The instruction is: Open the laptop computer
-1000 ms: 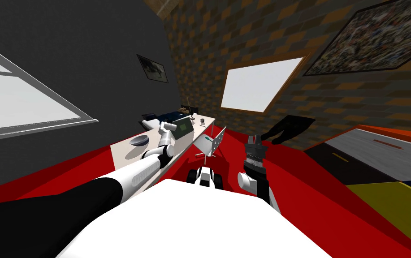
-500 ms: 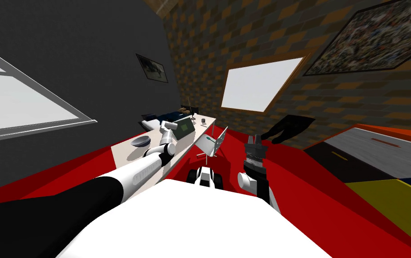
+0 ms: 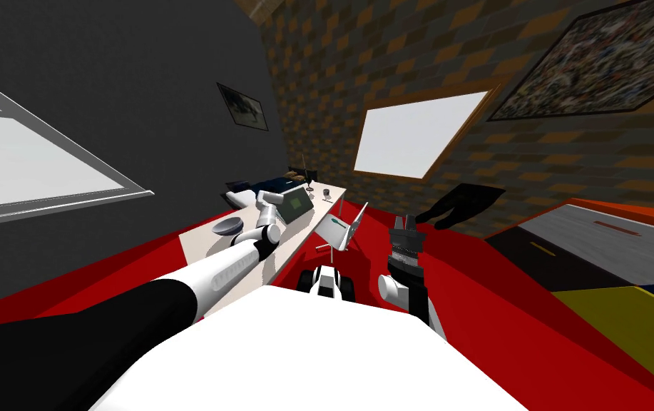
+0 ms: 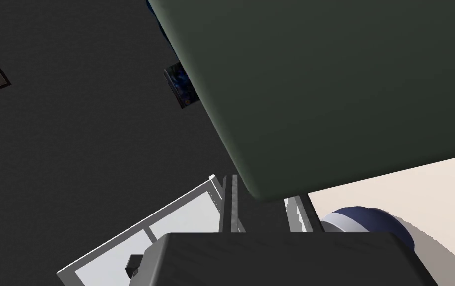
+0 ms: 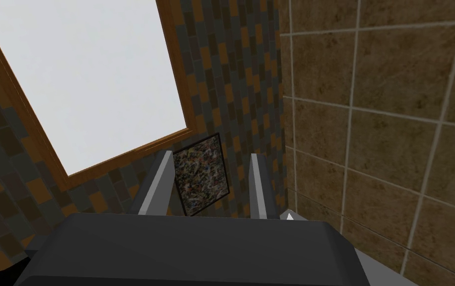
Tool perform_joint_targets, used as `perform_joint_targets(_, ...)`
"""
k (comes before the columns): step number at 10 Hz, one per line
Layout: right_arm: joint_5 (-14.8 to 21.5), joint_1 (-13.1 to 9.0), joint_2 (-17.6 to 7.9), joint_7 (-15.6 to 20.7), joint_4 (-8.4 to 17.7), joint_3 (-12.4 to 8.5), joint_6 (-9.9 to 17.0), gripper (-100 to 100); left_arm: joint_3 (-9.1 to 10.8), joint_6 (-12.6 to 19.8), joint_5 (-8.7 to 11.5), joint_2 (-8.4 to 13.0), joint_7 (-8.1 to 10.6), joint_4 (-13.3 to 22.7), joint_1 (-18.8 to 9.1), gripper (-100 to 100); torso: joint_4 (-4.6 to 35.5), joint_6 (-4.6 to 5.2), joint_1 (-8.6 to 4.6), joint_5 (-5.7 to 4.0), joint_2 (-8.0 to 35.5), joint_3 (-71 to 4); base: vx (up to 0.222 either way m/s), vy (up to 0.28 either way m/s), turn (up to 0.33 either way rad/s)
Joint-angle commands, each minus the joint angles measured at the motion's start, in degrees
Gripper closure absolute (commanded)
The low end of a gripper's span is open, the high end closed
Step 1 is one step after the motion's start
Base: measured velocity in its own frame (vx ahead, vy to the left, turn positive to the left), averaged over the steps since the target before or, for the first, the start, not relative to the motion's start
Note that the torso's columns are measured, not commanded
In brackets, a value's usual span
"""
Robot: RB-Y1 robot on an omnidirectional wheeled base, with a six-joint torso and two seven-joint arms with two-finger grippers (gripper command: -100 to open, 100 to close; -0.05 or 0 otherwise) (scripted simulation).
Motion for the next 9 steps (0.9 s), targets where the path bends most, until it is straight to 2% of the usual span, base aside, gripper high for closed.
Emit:
perform_joint_targets(1,0.00,0.00,0.00,0.00,0.00,0.00,0.00,0,0.93,3.70,1.57,-1.63,-1.03,-0.04,-0.07,100,-0.02,-0.03,-0.05,0.00,-0.04,-0.02,0.001,0.076,-0.020)
perform_joint_targets(2,0.00,0.00,0.00,0.00,0.00,0.00,0.00,0,0.93,3.70,1.57,-1.63,-1.03,-0.04,-0.07,100,-0.06,0.01,0.00,0.03,-0.09,-0.06,-0.002,0.067,-0.016)
perform_joint_targets(4,0.00,0.00,0.00,0.00,0.00,0.00,0.00,0,1.98,6.89,2.90,-2.40,-1.47,1.17,-1.70,100,-0.10,0.07,0.08,0.07,-0.17,-0.11,-0.013,0.108,-0.011)
perform_joint_targets(6,0.00,0.00,0.00,0.00,0.00,0.00,0.00,0,1.98,7.20,2.90,-2.40,-1.47,1.17,-1.70,100,-0.14,-0.03,0.19,0.11,-0.31,-0.19,0.005,0.074,-0.029)
perform_joint_targets(7,0.00,0.01,0.00,0.00,0.00,0.00,0.00,0,2.51,8.95,3.57,-2.79,-1.70,1.78,-2.52,100,-0.18,-0.06,-0.03,0.08,-0.26,-0.17,0.016,0.067,0.009)
perform_joint_targets(8,0.00,0.00,0.00,0.00,0.00,0.00,0.00,0,2.19,7.47,3.31,-1.69,-1.82,0.86,-2.86,100,-0.18,0.01,0.07,0.09,-0.24,-0.16,0.001,0.038,0.004)
perform_joint_targets(9,0.00,0.00,0.01,0.00,0.00,0.01,0.00,0,-0.63,5.77,6.22,1.34,-0.59,1.66,-0.17,100,0.04,-0.01,0.02,-0.08,-0.18,-0.12,0.011,-0.010,-0.310)
